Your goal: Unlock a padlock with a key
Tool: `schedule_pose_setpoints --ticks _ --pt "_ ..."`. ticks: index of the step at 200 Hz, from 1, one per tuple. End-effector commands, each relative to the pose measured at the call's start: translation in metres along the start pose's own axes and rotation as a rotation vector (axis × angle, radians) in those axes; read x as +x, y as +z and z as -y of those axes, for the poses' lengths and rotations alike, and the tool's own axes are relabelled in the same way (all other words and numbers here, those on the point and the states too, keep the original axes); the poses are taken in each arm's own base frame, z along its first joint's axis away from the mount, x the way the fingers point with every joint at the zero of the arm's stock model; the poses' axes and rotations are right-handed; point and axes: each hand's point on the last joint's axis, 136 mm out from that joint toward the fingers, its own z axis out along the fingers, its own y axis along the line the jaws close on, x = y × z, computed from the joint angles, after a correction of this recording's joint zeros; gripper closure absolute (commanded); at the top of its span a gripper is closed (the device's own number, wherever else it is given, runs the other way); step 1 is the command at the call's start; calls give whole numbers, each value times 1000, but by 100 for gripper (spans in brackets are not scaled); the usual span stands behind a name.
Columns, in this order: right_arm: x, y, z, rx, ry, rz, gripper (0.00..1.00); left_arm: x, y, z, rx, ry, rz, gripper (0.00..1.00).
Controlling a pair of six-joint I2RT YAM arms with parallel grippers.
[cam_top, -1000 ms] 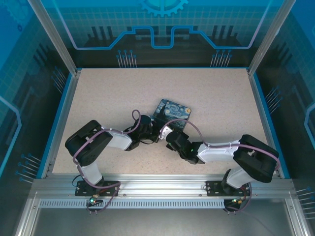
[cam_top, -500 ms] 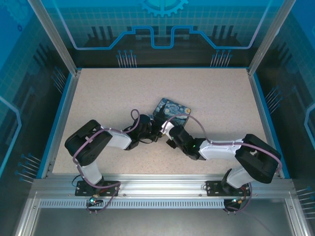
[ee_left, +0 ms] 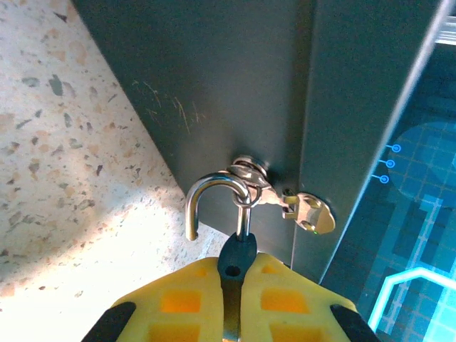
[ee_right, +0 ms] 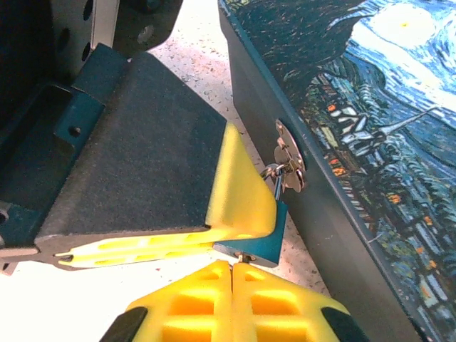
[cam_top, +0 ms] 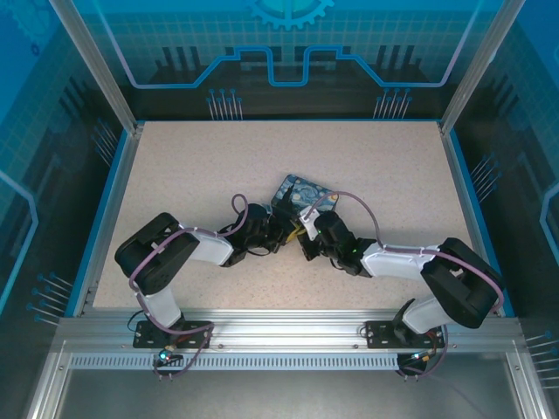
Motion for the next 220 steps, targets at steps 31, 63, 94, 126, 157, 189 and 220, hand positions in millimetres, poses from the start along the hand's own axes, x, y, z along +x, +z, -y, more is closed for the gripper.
schedule_pose_setpoints --ticks 31,63,94,126,157,189,220 --pt "1 -20 -13 -102 66 20 67 0 -3 -4 -26 82 16 100" --pt "-9 -45 6 -84 190 53 57 -3 -7 -25 -114 132 28 100" --pt "-19 -62 42 59 301 -7 52 -6 -14 -42 -221 209 39 100" --pt "-28 -73 78 273 369 -118 48 -14 -27 -58 -377 319 61 100" --pt "-30 -64 103 426 380 -214 43 -21 -32 -65 -484 415 76 100" --pt "-28 -38 106 437 398 -289 40 -24 -27 -71 -530 450 63 98" --pt "-20 -24 108 455 394 -345 39 -24 -20 -68 -516 461 50 87"
